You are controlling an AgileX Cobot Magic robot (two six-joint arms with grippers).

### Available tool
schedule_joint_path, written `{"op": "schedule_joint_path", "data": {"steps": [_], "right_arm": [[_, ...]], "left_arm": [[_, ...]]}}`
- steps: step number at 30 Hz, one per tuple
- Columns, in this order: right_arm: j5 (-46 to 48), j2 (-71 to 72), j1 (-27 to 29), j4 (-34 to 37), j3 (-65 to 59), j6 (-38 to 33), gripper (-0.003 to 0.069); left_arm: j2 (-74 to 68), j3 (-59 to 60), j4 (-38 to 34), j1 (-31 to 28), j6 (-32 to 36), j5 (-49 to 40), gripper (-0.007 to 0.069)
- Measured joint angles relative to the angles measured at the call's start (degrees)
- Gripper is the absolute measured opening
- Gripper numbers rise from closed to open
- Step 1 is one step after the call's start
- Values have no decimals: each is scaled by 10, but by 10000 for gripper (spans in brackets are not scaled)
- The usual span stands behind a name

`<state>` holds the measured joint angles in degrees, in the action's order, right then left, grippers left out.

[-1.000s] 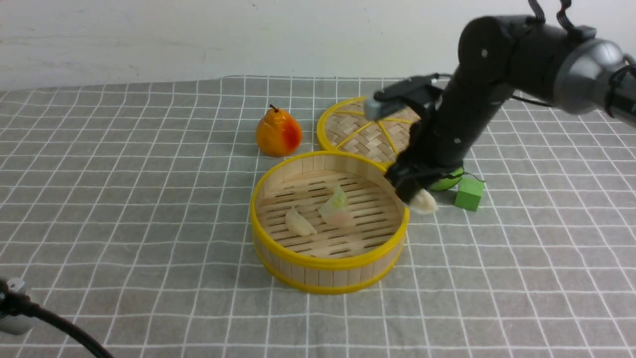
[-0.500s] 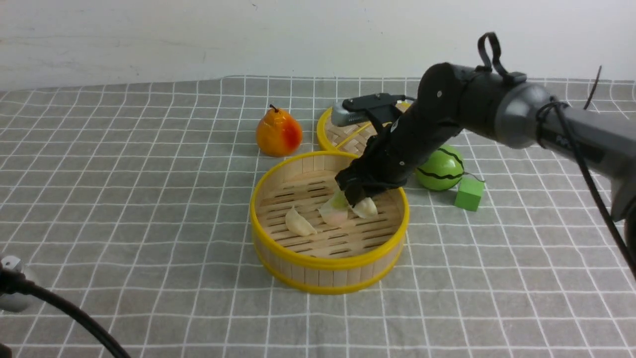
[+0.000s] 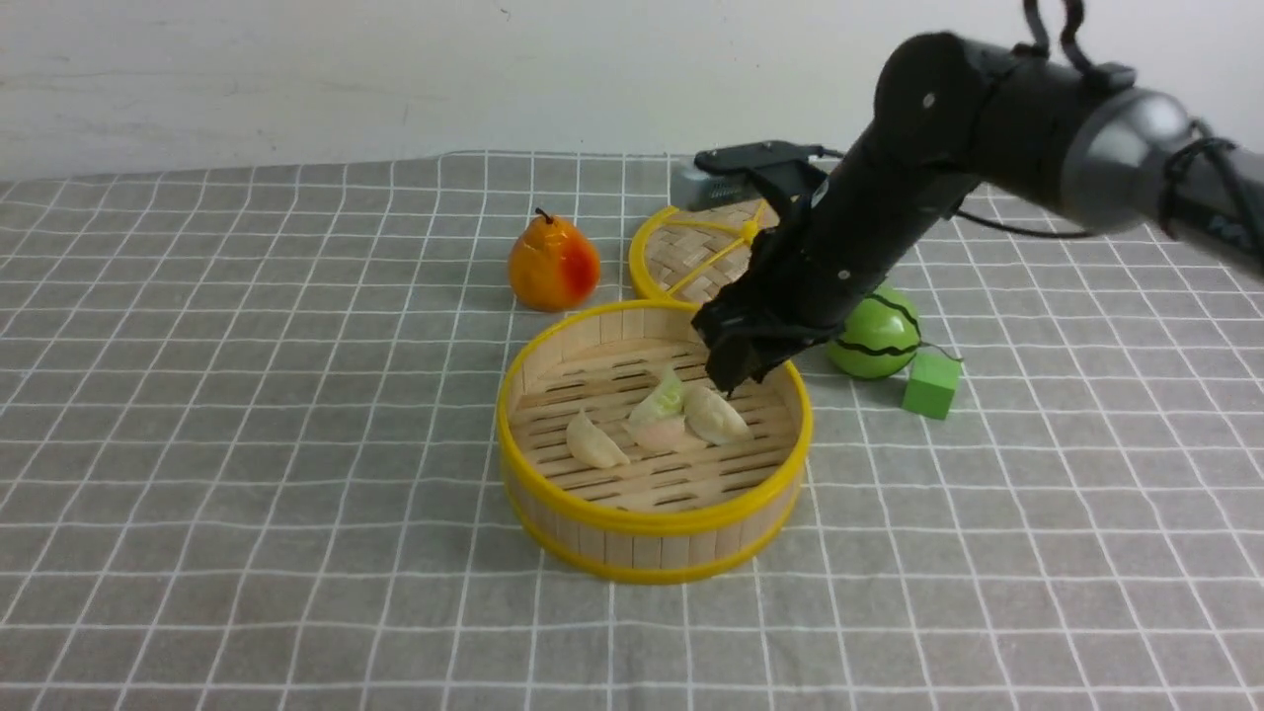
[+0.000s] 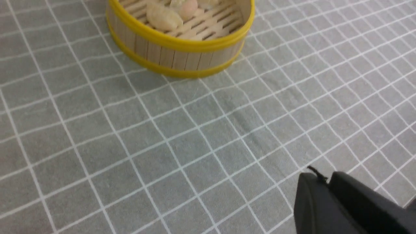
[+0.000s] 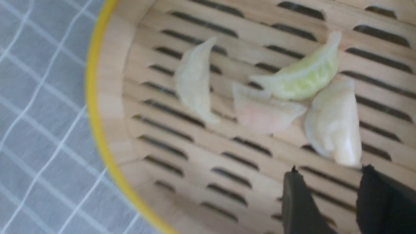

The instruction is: Put the dumplings into the steamer on the table with the grey tablecloth.

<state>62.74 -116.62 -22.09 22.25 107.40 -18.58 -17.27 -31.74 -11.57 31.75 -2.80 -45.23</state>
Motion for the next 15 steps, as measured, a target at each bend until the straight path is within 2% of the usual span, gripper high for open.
{"op": "schedule_joint_path", "data": {"steps": [3,6,10,11,15], "right_arm": [[29,60,0,14,-22,-22,95],[12,120,0,27,-72,-36,1],[-84,237,0,44,-187,-45,-20],[-89,250,0,46,-194,-48,-20],[-216,393,0,75,-334,-86,-19]], "left_arm": [[78,44,0,0,0,25,57],[132,72,0,0,-1,62,58],[165,92,0,0,-1,109,64],[165,93,0,0,-1,109,65],[166,95,0,0,-1,109,72]]}}
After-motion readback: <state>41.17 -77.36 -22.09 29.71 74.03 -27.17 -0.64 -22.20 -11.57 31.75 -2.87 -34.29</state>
